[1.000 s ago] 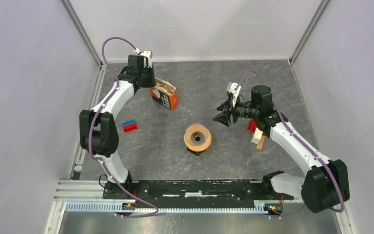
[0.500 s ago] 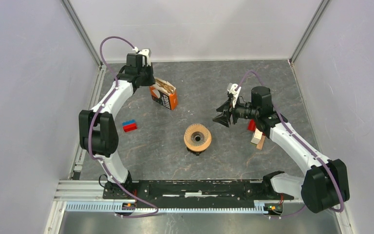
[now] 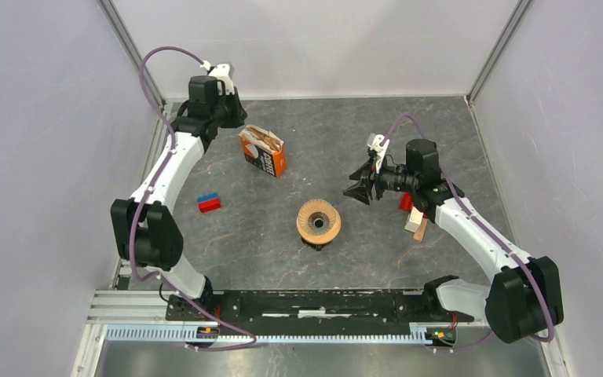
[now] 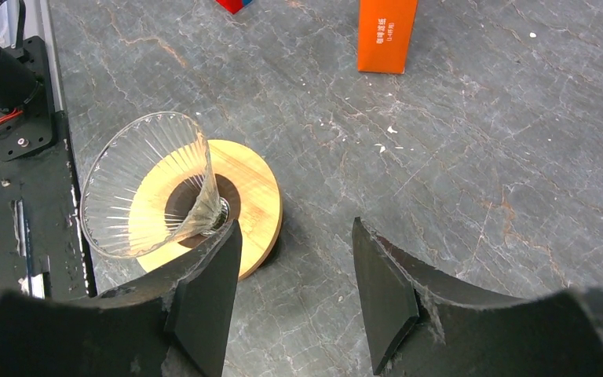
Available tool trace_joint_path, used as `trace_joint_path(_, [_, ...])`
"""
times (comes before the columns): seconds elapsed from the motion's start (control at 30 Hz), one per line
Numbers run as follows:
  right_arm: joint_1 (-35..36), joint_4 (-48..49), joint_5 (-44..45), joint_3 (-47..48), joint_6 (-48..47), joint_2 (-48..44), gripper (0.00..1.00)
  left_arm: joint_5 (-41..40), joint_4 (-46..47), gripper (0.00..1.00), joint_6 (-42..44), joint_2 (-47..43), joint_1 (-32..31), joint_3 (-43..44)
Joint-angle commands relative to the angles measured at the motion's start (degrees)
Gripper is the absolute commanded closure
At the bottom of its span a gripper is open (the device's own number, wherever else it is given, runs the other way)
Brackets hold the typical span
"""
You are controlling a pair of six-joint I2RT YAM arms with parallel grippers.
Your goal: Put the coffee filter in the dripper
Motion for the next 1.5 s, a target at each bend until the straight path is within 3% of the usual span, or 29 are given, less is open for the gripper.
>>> trace_joint_path(0.0, [-0.3, 2.7, -1.4, -0.2, 1.1, 0.1, 0.4, 0.3, -0.4, 0.74, -0.4, 0.2, 0.3, -0.7])
trace_joint_path(0.17, [-0.4, 2.4, -1.5, -0.4, 1.0, 0.0, 0.4, -0.2, -0.6, 0.52, -2.4, 2.5, 0.3, -2.3])
trace_joint_path(0.23, [-0.4, 2.4, -1.1, -0.7, 0.8, -0.4, 0.4, -0.4, -0.2, 0.48, -2.8, 2.8, 0.3, -3.1])
trace_joint_path(0.6, [-0.7, 3.0, -1.6, -1.1, 1.1, -0.3, 0.4, -0.1, 1.1, 0.55, -3.9, 5.3, 0.3, -2.5])
trace_joint_path(1.47, [-1.0, 3.1, -1.9, -1.8, 1.7, -0.2, 0.4, 0.2, 0.9, 0.58, -5.1, 6.2, 0.3, -0.5])
